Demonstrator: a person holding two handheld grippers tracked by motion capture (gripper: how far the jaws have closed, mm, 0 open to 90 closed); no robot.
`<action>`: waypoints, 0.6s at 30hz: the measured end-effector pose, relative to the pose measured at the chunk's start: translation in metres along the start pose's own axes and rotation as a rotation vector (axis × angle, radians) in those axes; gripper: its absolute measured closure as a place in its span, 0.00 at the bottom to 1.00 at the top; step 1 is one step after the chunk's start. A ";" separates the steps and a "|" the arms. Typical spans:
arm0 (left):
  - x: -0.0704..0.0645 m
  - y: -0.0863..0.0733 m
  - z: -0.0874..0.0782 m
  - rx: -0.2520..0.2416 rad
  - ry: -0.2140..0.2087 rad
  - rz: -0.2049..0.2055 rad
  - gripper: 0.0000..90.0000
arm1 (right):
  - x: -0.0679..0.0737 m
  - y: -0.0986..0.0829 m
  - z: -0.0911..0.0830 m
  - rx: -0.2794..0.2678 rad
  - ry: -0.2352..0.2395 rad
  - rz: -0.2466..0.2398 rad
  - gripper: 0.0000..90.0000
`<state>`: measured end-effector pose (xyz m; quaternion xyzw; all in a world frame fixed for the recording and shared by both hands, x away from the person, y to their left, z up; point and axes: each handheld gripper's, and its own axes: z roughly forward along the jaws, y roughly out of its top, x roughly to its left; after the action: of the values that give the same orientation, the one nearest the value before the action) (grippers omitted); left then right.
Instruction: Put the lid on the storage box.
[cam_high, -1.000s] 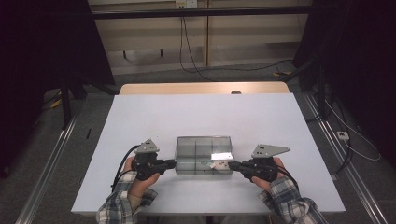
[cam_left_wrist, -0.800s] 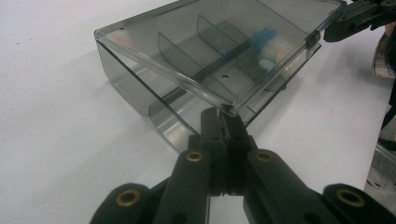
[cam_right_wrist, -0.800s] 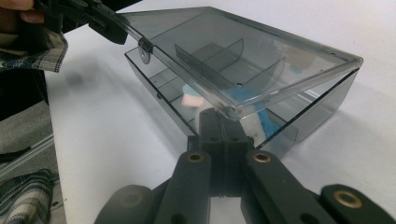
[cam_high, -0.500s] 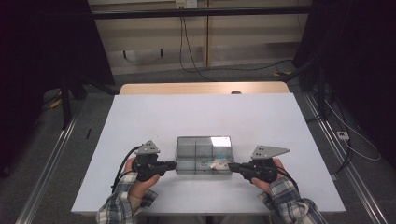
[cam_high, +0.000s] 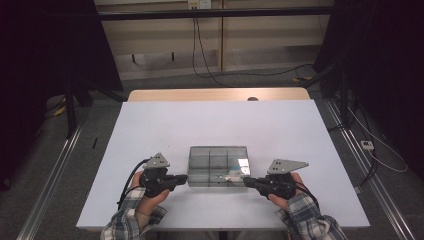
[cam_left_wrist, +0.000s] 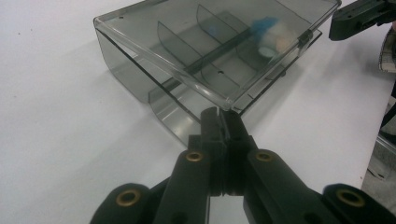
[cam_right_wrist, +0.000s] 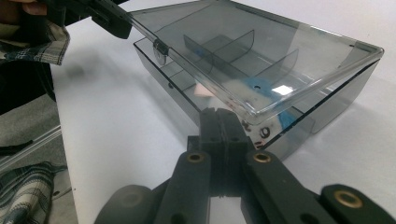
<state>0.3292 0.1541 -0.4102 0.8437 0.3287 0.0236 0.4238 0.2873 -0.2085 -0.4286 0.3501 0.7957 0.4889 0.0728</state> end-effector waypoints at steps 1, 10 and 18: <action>0.000 -0.001 0.000 -0.002 -0.002 -0.001 1.00 | 0.000 0.000 0.000 0.000 0.000 0.001 1.00; -0.001 -0.004 0.005 0.028 0.008 0.006 1.00 | -0.002 -0.003 -0.003 0.005 -0.008 0.001 1.00; -0.002 -0.009 0.005 0.044 0.003 0.005 0.99 | -0.001 -0.005 -0.004 0.012 -0.012 -0.008 1.00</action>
<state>0.3248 0.1535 -0.4199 0.8536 0.3275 0.0186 0.4048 0.2839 -0.2137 -0.4311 0.3499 0.7996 0.4818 0.0774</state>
